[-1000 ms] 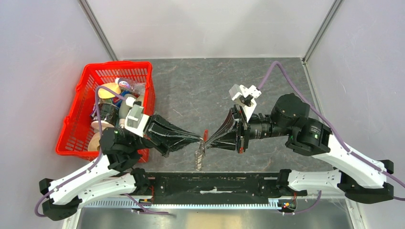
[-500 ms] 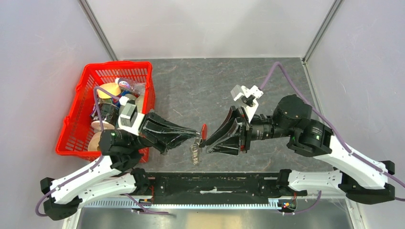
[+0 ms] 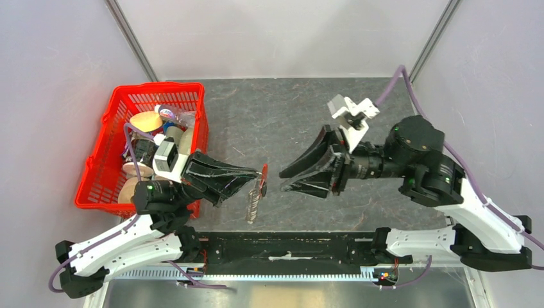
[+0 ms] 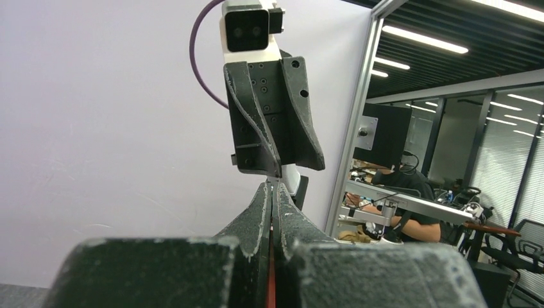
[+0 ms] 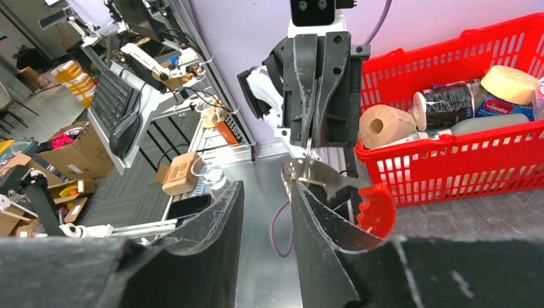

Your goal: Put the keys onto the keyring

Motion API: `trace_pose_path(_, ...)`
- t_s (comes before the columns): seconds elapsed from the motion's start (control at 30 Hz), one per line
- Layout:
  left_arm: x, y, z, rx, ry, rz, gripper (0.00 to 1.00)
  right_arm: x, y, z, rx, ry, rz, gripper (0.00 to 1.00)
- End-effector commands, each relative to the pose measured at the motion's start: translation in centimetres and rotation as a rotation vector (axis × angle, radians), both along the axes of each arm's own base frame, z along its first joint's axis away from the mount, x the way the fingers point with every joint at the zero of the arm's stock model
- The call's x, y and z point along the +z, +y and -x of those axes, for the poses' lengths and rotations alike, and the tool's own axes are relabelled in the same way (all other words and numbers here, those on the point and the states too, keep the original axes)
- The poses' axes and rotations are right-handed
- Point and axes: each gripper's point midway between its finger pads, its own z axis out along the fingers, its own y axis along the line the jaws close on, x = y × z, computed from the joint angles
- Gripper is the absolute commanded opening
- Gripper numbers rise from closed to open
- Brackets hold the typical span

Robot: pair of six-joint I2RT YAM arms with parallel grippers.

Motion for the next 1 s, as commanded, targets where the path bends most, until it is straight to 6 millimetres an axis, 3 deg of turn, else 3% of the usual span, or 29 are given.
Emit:
trace_pose_path(0.0, 1.6, 1.4, -0.3, 0.018, 0.023, 0.098, 0.02, 0.2, 1.8, -1.2, -0.026, -0.005, 0.017, 0.41)
trace_pose_path(0.3, 1.7, 1.4, -0.3, 0.023, 0.016, 0.109, 0.02, -0.4, 2.6, -2.6, -0.081, -0.006, 0.027, 0.42)
trace_pose_path(0.97, 1.7, 1.4, -0.7, 0.043, 0.018, 0.111, 0.02, 0.0, 3.7, -2.4, -0.049, -0.003, 0.009, 0.36)
